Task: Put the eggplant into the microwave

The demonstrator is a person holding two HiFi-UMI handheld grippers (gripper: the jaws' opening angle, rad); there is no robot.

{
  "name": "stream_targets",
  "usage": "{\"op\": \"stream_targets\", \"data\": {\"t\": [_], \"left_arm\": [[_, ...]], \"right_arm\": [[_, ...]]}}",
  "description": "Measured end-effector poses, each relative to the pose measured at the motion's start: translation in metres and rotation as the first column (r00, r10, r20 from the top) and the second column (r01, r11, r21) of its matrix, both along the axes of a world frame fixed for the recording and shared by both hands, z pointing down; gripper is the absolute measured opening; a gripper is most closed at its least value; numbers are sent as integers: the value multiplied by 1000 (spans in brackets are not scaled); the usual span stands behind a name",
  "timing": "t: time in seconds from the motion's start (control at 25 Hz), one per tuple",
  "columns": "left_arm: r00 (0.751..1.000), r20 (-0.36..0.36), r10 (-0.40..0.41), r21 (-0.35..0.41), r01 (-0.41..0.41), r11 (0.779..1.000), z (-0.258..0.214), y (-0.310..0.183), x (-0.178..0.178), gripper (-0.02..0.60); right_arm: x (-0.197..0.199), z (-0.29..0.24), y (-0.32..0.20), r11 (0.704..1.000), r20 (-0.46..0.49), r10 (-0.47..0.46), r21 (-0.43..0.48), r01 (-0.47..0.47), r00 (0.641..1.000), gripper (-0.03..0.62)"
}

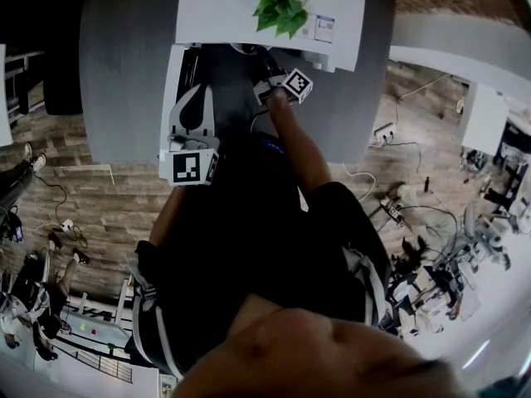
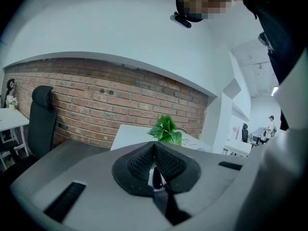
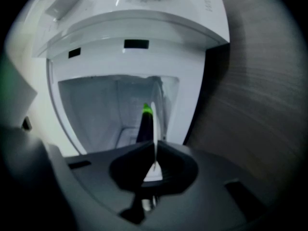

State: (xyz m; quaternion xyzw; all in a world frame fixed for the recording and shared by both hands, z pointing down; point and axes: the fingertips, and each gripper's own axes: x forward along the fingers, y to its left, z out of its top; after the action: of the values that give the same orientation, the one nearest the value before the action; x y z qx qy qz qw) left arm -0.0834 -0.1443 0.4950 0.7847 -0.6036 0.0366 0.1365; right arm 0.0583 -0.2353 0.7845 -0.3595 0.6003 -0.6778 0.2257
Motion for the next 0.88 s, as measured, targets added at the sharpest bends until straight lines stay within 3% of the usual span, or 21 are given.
{"op": "stream_targets", "data": {"t": [0.36,0.56,0.72,0.88], "left_arm": [[1000,2,-1,4,1,1000,2,-1,-2,37],[1000,2,3,14,-3,1000,-4,6,-1,37],[1000,3,6,11,-6,1000,-2,3,-3,37],[1000,-12,3,14,-3,1000,-5,2,-2,37]], "right_arm": [[0,1,-6,1000,11,8,-12,-8,1000,40],[0,-4,-2,1000,65,17,-10,-16,998,42],[3,2,-2,999,76,34,-23,-32,997,100],[6,4,1,999,56,34,-25,-33,998,115]]}}
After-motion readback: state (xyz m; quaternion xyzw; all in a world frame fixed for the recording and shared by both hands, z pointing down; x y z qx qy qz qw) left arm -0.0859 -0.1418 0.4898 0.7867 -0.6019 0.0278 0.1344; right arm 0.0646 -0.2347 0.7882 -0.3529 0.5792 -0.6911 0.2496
